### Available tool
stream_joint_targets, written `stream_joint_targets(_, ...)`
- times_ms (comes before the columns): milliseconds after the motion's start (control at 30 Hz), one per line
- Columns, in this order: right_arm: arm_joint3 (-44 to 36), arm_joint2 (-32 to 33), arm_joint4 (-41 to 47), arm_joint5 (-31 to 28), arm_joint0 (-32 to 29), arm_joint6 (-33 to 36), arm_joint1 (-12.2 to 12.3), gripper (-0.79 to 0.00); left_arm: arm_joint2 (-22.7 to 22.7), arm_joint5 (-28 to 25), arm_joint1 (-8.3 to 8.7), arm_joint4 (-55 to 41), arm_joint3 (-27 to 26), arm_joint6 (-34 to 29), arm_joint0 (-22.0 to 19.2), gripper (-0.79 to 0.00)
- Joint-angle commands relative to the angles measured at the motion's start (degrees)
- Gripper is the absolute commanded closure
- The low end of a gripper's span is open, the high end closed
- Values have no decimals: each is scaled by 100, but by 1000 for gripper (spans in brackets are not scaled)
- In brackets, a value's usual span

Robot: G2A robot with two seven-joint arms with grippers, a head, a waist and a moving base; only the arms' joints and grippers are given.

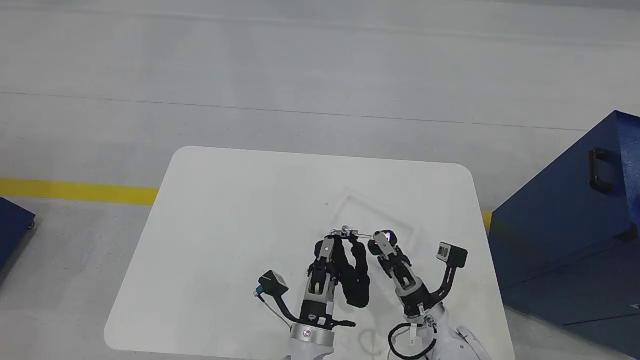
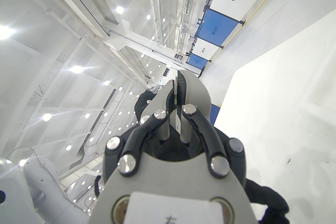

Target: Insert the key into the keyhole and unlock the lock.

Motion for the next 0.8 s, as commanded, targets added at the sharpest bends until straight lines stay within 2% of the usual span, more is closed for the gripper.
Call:
stream_joint_targets(0,-9,-2,60,13,-3,28,-6,0,0,0,0,0,0,0,0,0)
stream_joint_targets(367,-52,83,492,136,-38,384,-14,0,0,0,0,0,0,0,0,0)
stream_joint_targets(767,-99,158,563,208,-69,648,-23,0,0,0,0,0,0,0,0,0)
